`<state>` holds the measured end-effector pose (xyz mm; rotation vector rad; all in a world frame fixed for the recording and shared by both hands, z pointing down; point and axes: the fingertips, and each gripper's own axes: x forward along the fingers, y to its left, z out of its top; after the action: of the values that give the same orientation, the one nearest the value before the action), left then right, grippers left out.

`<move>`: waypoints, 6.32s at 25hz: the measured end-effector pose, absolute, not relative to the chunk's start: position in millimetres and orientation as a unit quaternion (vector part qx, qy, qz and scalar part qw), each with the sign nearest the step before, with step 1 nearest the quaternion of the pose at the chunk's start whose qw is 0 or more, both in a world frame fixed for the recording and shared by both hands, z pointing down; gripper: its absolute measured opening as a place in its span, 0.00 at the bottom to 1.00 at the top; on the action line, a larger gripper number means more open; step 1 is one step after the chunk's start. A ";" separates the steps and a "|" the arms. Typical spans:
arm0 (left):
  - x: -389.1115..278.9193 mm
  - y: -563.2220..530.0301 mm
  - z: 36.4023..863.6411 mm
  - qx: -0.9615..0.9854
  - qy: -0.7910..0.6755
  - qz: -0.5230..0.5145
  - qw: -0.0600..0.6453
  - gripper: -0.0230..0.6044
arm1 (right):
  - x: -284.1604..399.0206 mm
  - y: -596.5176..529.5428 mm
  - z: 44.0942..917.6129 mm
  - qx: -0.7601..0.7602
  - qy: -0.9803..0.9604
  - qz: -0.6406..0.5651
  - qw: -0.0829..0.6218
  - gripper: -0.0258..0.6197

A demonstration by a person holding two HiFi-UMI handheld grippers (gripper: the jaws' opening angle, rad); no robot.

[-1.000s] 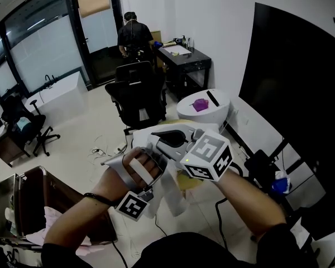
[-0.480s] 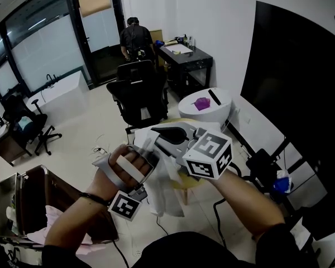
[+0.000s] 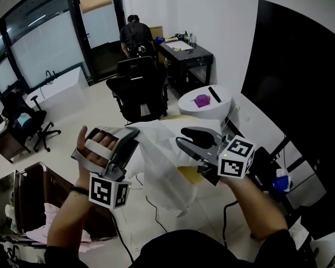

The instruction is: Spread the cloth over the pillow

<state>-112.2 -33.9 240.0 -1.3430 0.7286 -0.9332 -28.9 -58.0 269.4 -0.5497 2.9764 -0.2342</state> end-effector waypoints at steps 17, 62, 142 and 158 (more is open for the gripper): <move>-142.5 42.0 87.4 -0.523 0.350 -0.292 0.720 0.04 | -54.9 -26.8 471.1 -0.043 0.986 -0.052 -0.151 0.37; -211.5 23.3 75.5 -0.544 0.415 -0.346 0.641 0.04 | -100.5 18.5 540.4 0.089 0.959 -0.002 -0.268 0.05; -313.6 -470.6 624.5 -0.731 0.262 -0.625 0.078 0.04 | 163.9 -497.4 572.8 -0.404 0.746 0.072 -0.525 0.05; -299.2 -512.7 737.2 -0.763 0.185 -0.616 -0.066 0.04 | 162.4 -548.7 696.4 -0.343 0.728 -0.024 -0.593 0.05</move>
<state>-299.2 -512.7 737.2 -2.5033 0.6068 -2.0207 162.4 -548.7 696.4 -1.8816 3.9883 -0.1300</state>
